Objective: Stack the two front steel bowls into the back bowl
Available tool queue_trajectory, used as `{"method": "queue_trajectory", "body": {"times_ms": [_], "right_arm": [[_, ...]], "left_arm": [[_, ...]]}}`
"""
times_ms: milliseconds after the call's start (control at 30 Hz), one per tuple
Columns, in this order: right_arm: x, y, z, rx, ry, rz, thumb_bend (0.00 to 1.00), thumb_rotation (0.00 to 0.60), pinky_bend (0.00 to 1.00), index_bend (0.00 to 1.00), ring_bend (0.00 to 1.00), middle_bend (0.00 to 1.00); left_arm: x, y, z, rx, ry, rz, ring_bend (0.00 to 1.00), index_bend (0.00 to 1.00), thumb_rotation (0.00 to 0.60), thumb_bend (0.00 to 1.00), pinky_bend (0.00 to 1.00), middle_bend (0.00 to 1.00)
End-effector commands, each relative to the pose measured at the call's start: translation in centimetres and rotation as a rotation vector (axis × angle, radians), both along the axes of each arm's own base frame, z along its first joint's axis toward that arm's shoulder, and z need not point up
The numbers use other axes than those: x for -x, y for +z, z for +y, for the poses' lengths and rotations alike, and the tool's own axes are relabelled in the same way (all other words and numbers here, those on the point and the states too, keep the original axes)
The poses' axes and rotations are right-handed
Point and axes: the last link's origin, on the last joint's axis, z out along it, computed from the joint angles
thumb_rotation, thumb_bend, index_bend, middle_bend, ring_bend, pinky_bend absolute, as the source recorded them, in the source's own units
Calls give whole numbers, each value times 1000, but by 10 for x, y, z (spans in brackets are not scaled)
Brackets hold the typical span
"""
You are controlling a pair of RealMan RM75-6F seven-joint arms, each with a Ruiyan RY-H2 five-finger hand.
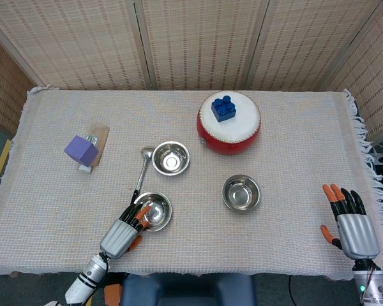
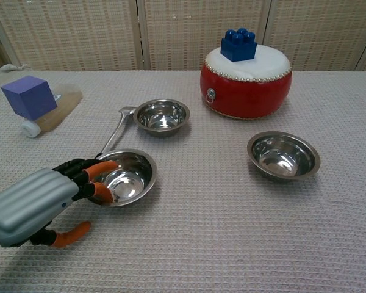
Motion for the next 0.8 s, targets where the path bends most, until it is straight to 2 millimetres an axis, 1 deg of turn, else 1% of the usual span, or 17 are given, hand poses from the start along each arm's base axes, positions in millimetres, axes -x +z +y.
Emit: {"method": "queue_trajectory", "body": {"times_ms": [33,67,100,167,300,400,533,633,733,800], "right_arm": [[0,0,0,-2,-1,1,206,600,0,0,0,0],[0,-1,0,-6,-2,1,206,600,0,0,0,0],[0,-1,0,-9,-3,2,206,600,0,0,0,0],[0,-1,1,-12,-6,1,206,600,0,0,0,0],[0,1,1,-5,-10,-3,206,600,0,0,0,0],[0,2,1,-2,-13,-4,206,600,0,0,0,0],[1,2,0,1,-19,-5,206,600,0,0,0,0],[2,4,-2,10,-29,-5,206,600,0,0,0,0],[4,3,-3,10,-40,-3,206,600,0,0,0,0],[5,3,-5,9,-47,0,206,600,0,0,0,0]], "left_arm": [[-2,-1,8,-89,-39,-37,0,628,600,601,81,37],[-3,1,10,-118,-60,-46,0,678,600,639,81,71],[-3,3,12,-142,-76,-56,0,708,600,662,82,97],[-4,8,19,-200,-115,-80,0,736,600,687,81,128],[-7,21,34,-287,-145,-161,0,743,600,692,73,131],[-13,32,52,-334,-158,-215,0,743,600,692,73,131],[-20,42,84,-374,-151,-233,0,743,600,678,73,139],[-30,51,104,-409,-158,-261,0,743,600,672,73,139],[-39,56,118,-428,-159,-290,0,743,600,668,73,142],[-48,58,132,-434,-142,-315,0,739,600,659,73,150]]}}
